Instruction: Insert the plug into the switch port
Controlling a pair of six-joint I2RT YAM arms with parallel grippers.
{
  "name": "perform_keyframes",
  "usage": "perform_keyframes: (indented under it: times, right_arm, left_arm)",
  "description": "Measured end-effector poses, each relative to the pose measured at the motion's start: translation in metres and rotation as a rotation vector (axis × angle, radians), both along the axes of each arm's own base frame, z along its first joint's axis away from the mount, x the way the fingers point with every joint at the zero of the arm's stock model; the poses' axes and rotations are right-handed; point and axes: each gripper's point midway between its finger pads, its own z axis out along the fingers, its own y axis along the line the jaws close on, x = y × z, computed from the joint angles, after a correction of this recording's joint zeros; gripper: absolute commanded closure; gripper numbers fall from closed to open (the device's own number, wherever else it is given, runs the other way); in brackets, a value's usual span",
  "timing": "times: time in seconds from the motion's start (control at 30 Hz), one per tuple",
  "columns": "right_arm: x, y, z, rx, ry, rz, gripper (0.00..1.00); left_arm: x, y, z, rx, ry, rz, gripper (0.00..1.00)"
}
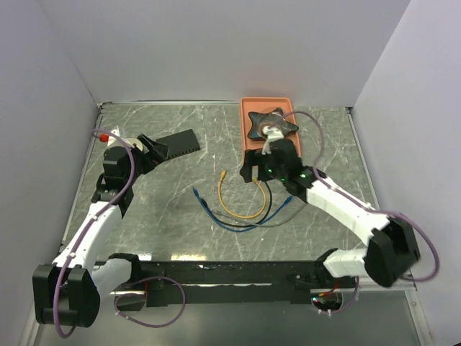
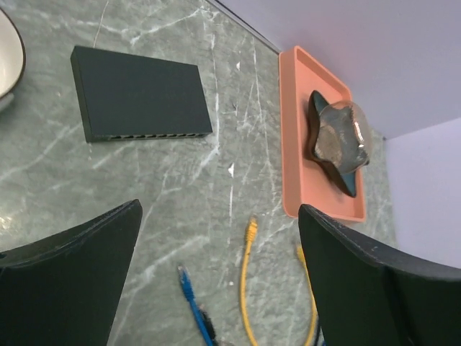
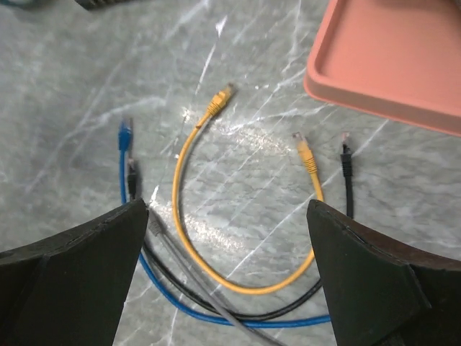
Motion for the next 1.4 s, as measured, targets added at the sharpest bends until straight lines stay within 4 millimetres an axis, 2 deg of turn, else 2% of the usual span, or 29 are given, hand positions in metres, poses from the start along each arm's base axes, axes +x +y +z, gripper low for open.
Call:
perform_keyframes:
  times: [0.17, 0.23, 0.33, 0.4, 0.47, 0.53, 0.57, 0.6, 0.77, 0.8, 0.87, 0.9, 0.93, 0.97, 1.23, 1.3, 1.4]
  right_arm:
    - [0.008, 0.043, -0.033, -0.134, 0.078, 0.009, 0.02]
    - [0.013, 0.064, -0.043, -0.184, 0.098, 0.015, 0.09]
    - [0.023, 0.094, -0.058, -0.244, 0.123, 0.015, 0.13]
    - [0.029, 0.106, -0.071, -0.274, 0.145, 0.008, 0.16]
    - [0.031, 0.113, -0.087, -0.3, 0.172, 0.002, 0.18]
    - [0.029, 0.115, -0.106, -0.328, 0.21, -0.006, 0.23]
    - [0.028, 0.113, -0.113, -0.341, 0.226, -0.009, 0.27]
    - [0.025, 0.111, -0.125, -0.36, 0.255, -0.016, 0.36]
    - [0.02, 0.109, -0.144, -0.382, 0.302, -0.024, 0.47]
    - [0.019, 0.11, -0.146, -0.382, 0.306, -0.023, 0.57]
    - [0.018, 0.112, -0.151, -0.382, 0.314, -0.023, 0.69]
    - [0.019, 0.112, -0.153, -0.383, 0.318, -0.025, 0.83]
    - [0.02, 0.114, -0.155, -0.385, 0.319, -0.027, 0.9]
    - [0.021, 0.114, -0.154, -0.385, 0.318, -0.03, 1.0]
    - [0.022, 0.127, -0.148, -0.339, 0.305, 0.017, 1.0]
    - [0.016, 0.126, -0.136, -0.311, 0.284, 0.046, 1.0]
    - [0.005, 0.122, -0.093, -0.233, 0.211, 0.098, 1.0]
  left_arm:
    - [-0.003, 0.001, -0.001, -0.058, 0.024, 0.036, 0.04]
    - [-0.003, 0.002, -0.004, -0.064, 0.048, 0.044, 0.04]
    - [-0.003, 0.002, -0.005, -0.067, 0.072, 0.046, 0.04]
    - [-0.002, 0.001, -0.006, -0.067, 0.084, 0.044, 0.04]
    - [-0.003, 0.001, -0.011, -0.066, 0.101, 0.044, 0.04]
    - [-0.004, 0.001, -0.016, -0.064, 0.122, 0.045, 0.04]
    - [-0.004, 0.001, -0.017, -0.063, 0.127, 0.045, 0.04]
    - [-0.005, 0.001, -0.018, -0.063, 0.132, 0.045, 0.04]
    - [-0.006, 0.001, -0.02, -0.062, 0.14, 0.046, 0.04]
    - [-0.006, 0.001, -0.019, -0.061, 0.139, 0.046, 0.04]
    - [-0.007, 0.002, -0.018, -0.062, 0.137, 0.046, 0.04]
    - [-0.007, 0.002, -0.017, -0.062, 0.134, 0.046, 0.04]
    - [-0.008, 0.002, -0.016, -0.061, 0.131, 0.047, 0.04]
    - [-0.008, 0.002, -0.015, -0.061, 0.129, 0.047, 0.04]
    - [-0.011, 0.004, -0.019, -0.053, 0.145, 0.056, 0.04]
    - [-0.012, 0.004, -0.019, -0.051, 0.148, 0.058, 0.04]
    - [-0.013, 0.005, -0.016, -0.049, 0.137, 0.058, 0.04]
